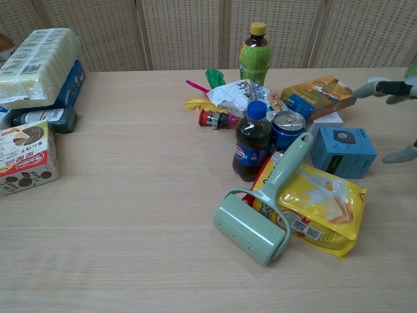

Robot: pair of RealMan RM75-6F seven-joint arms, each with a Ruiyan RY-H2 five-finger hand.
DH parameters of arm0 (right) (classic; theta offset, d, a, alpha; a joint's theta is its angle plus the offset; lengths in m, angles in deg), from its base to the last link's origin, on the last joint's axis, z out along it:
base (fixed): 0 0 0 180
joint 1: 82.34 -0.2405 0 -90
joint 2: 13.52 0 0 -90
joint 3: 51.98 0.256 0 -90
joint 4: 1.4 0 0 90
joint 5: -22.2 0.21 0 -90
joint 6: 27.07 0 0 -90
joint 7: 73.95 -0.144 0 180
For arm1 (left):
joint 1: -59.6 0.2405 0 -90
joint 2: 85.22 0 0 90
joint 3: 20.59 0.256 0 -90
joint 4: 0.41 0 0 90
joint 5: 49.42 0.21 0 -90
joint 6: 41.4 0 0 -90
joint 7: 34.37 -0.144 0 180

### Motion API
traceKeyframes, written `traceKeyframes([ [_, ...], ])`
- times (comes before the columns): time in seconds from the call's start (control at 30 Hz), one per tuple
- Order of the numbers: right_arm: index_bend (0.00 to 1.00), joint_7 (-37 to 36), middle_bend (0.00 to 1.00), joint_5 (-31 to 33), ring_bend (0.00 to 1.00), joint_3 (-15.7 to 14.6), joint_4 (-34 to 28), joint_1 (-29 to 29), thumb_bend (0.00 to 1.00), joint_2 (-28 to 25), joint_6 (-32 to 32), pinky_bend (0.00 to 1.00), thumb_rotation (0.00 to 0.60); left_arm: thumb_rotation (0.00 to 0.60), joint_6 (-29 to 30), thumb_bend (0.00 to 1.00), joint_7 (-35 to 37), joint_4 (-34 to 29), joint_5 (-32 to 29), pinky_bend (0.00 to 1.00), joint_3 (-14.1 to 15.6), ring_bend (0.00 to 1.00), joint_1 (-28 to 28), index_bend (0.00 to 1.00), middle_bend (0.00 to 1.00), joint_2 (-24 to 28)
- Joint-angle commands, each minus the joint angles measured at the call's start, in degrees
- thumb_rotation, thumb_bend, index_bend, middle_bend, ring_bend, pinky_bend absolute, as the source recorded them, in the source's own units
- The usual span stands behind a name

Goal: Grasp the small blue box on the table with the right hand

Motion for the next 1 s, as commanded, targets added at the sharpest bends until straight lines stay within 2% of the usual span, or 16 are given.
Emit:
traceKeyframes([
  [0.03,0.0,0.39,0.0,2.55,0.0,1.09,3.27,-2.4,0.0,2.73,-2.84,0.0,0.6,0.6,-0.43,0.0,0.41,-0.01,-0.42,0.0,-0.12,0.0,-0.21,0.0,0.0,-0.09],
  [0.5,0.0,0.71,0.0,7.82,0.0,2.24,13.09,-7.05,0.0,9.59,-7.77,0.0,0.6,0.6,-0.36,0.0,0.25,0.24,-1.58,0.0,-0.46,0.0,0.02,0.0,0.0,0.02],
  [0.87,0.0,0.46,0.0,8.72,0.0,1.89,19.35,-8.27,0.0,14.3,-8.14,0.0,0.6,0.6,-1.04,0.0,0.17,0.51,-2.38,0.0,-0.71,0.0,-0.19,0.0,0.0,-0.11],
  [1.0,0.0,0.15,0.0,8.37,0.0,2.02,21.08,-7.84,0.0,15.75,-6.1,0.0,0.6,0.6,-0.94,0.0,0.41,0.54,-2.69,0.0,-0.88,0.0,-0.16,0.0,0.0,-0.03],
])
